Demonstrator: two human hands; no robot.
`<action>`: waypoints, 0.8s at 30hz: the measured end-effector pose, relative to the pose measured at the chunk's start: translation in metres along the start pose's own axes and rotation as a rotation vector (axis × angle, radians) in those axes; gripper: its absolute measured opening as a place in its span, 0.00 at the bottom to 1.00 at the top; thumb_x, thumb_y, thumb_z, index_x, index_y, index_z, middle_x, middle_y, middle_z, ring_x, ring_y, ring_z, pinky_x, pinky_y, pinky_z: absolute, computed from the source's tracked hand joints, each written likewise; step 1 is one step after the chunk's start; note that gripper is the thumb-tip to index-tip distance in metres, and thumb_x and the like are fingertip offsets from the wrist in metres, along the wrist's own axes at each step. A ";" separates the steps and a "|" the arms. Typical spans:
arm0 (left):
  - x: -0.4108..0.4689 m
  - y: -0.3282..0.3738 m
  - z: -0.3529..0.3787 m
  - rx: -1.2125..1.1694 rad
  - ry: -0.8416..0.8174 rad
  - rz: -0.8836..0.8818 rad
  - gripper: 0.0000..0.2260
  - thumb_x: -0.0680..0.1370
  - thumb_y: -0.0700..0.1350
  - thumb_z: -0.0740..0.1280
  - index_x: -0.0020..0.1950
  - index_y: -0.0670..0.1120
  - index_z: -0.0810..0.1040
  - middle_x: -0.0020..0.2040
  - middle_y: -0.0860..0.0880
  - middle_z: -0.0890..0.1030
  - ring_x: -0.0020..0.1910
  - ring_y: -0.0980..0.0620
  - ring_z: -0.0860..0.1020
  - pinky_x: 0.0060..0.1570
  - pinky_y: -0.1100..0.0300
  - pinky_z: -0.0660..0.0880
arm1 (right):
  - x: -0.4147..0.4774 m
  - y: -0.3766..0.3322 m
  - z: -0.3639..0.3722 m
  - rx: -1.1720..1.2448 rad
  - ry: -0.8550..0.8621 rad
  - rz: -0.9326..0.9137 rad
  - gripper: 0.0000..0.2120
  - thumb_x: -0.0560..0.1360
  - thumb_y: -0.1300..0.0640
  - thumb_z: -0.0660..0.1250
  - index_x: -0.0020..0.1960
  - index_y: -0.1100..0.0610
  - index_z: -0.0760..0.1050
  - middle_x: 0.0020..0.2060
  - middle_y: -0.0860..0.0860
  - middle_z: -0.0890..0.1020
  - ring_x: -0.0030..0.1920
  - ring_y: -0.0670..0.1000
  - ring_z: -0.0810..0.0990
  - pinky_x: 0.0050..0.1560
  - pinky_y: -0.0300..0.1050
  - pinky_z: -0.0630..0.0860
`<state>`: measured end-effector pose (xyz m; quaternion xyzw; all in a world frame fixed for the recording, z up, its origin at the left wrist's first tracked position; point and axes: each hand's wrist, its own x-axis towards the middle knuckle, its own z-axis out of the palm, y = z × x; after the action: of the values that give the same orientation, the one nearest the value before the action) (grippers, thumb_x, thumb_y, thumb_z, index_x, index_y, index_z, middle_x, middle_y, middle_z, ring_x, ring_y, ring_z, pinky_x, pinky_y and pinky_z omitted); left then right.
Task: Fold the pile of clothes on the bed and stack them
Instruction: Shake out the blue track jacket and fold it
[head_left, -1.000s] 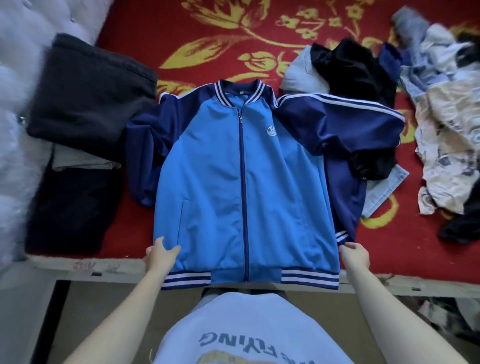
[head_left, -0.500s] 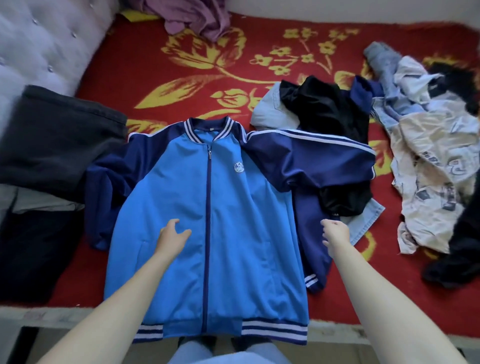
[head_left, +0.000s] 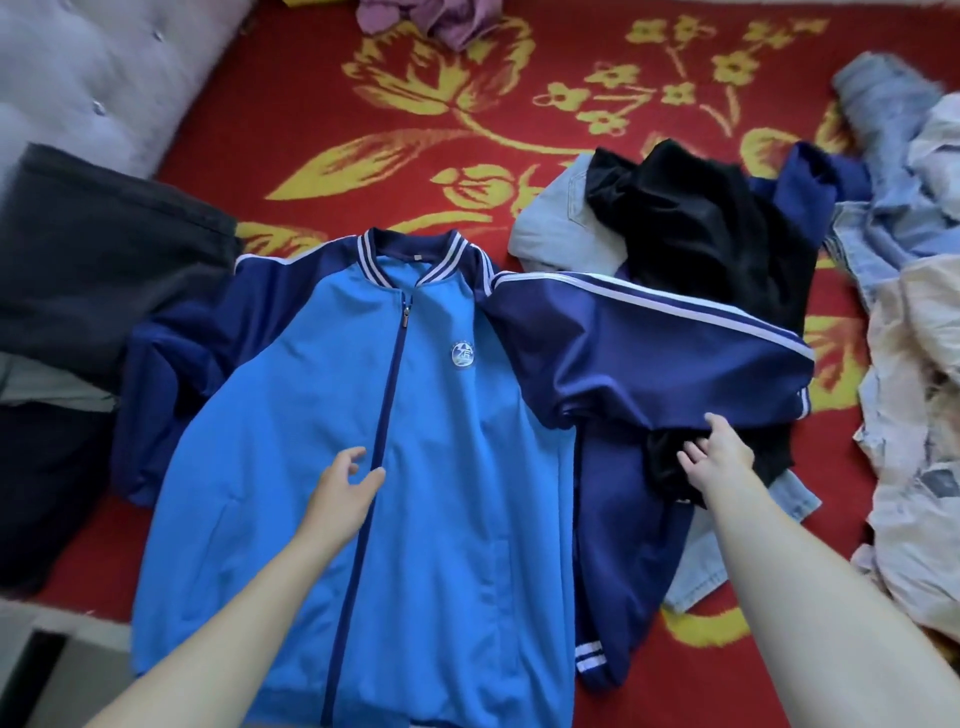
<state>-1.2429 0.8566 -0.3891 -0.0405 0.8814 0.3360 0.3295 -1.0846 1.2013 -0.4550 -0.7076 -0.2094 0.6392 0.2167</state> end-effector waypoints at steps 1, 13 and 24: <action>-0.001 0.000 0.000 -0.003 0.006 -0.005 0.19 0.79 0.45 0.62 0.69 0.44 0.67 0.67 0.43 0.68 0.64 0.45 0.69 0.57 0.56 0.66 | 0.004 -0.003 0.001 0.018 -0.011 0.016 0.22 0.76 0.58 0.64 0.68 0.61 0.67 0.66 0.58 0.72 0.66 0.57 0.71 0.64 0.51 0.67; -0.015 -0.028 -0.006 -0.104 0.047 -0.114 0.15 0.79 0.43 0.61 0.66 0.43 0.70 0.63 0.42 0.71 0.53 0.46 0.73 0.40 0.59 0.68 | 0.056 -0.060 -0.009 0.240 0.043 -0.060 0.09 0.68 0.54 0.72 0.41 0.53 0.72 0.42 0.45 0.82 0.29 0.45 0.77 0.35 0.39 0.79; -0.027 -0.048 -0.003 -0.163 0.008 -0.106 0.14 0.80 0.43 0.60 0.66 0.42 0.69 0.60 0.41 0.73 0.57 0.42 0.74 0.57 0.51 0.68 | -0.055 -0.123 0.004 -0.110 -0.120 -0.974 0.16 0.69 0.51 0.66 0.55 0.56 0.73 0.52 0.55 0.78 0.48 0.45 0.77 0.56 0.44 0.73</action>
<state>-1.2098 0.8134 -0.3984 -0.1152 0.8491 0.3884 0.3390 -1.0961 1.2702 -0.3398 -0.4997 -0.5614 0.4914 0.4401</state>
